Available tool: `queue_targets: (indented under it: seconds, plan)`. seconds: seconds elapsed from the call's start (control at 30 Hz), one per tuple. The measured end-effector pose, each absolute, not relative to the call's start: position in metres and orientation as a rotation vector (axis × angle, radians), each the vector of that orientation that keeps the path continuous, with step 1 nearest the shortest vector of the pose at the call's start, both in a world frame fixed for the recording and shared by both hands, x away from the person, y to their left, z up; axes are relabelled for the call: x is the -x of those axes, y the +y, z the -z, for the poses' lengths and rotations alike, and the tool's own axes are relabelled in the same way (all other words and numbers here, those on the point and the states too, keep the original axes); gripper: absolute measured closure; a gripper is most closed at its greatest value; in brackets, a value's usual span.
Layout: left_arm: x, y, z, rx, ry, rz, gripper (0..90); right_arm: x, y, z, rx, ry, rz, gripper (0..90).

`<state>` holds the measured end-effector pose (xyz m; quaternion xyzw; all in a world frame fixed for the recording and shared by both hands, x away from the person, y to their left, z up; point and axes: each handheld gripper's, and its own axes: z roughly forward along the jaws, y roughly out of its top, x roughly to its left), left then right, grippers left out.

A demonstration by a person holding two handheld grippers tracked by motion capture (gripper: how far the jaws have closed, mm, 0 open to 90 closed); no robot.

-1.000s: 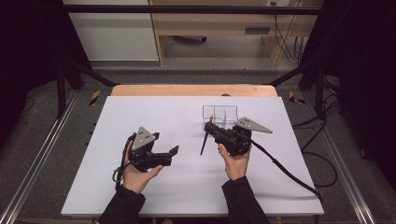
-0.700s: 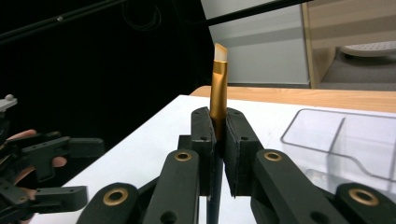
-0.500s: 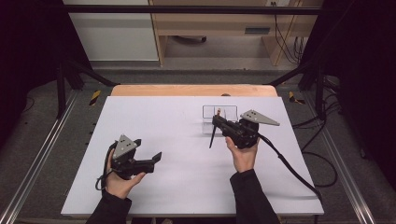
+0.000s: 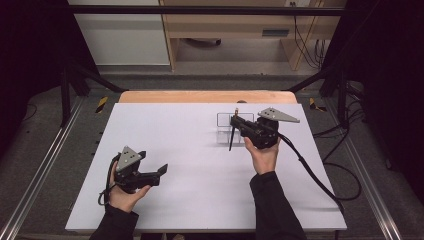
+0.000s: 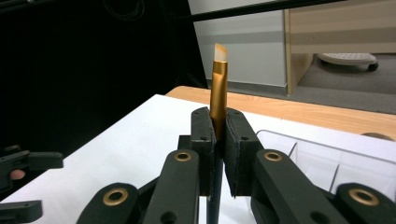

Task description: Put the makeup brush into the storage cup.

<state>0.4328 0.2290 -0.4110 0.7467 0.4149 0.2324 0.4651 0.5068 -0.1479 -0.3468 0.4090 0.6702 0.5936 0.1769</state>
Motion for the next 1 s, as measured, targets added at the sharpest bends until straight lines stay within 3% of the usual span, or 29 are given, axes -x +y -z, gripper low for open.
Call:
queue_targets:
  seconds: [0.37, 1.0]
  plan:
    - [-0.43, 0.239, 0.412, -1.831, 1.039, -0.583, 9.7, -0.521, -0.148, 0.33, -1.149, 1.868, -1.639, 83.5]
    - [-0.429, 0.244, 0.412, -1.828, 1.039, -0.577, 9.8, -0.55, -0.146, 0.334, -1.182, 1.853, -1.58, 83.6]
